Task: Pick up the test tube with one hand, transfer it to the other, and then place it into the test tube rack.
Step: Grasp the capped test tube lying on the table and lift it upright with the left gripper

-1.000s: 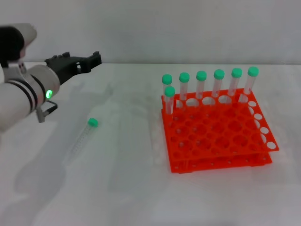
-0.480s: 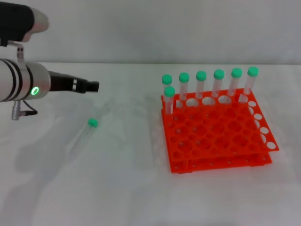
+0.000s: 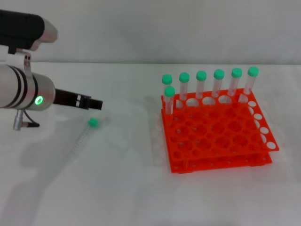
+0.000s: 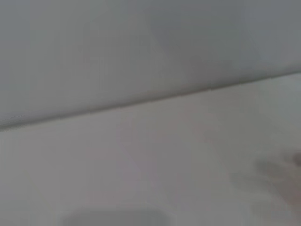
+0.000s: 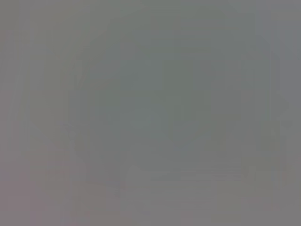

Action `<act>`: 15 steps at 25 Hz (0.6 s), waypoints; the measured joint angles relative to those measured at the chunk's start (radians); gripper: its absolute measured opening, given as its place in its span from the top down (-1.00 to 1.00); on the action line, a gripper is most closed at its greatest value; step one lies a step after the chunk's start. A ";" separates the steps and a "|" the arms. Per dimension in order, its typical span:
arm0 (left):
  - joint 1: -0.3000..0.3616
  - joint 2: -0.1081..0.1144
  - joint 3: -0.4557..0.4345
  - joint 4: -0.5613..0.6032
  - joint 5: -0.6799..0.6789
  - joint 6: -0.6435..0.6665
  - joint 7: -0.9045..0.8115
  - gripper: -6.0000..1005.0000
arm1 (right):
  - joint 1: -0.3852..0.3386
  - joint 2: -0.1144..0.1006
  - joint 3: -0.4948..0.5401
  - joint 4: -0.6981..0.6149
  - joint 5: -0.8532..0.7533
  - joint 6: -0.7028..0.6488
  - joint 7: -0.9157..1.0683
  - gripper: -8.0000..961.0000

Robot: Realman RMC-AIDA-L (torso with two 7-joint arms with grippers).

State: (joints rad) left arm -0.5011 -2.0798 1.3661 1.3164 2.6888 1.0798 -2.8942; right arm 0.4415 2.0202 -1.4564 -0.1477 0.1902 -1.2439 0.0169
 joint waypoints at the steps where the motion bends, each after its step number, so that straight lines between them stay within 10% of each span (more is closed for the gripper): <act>1: 0.000 0.000 -0.001 -0.007 -0.005 0.007 -0.009 -0.73 | 0.000 0.000 0.000 0.000 0.000 0.000 0.000 -0.77; 15: -0.004 0.001 -0.008 -0.142 -0.024 0.026 -0.028 -0.73 | 0.002 0.000 -0.001 0.002 0.000 0.003 0.000 -0.77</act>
State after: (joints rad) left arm -0.5049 -2.0790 1.3584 1.1746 2.6646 1.1062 -2.9221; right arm 0.4433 2.0202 -1.4572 -0.1462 0.1902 -1.2409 0.0169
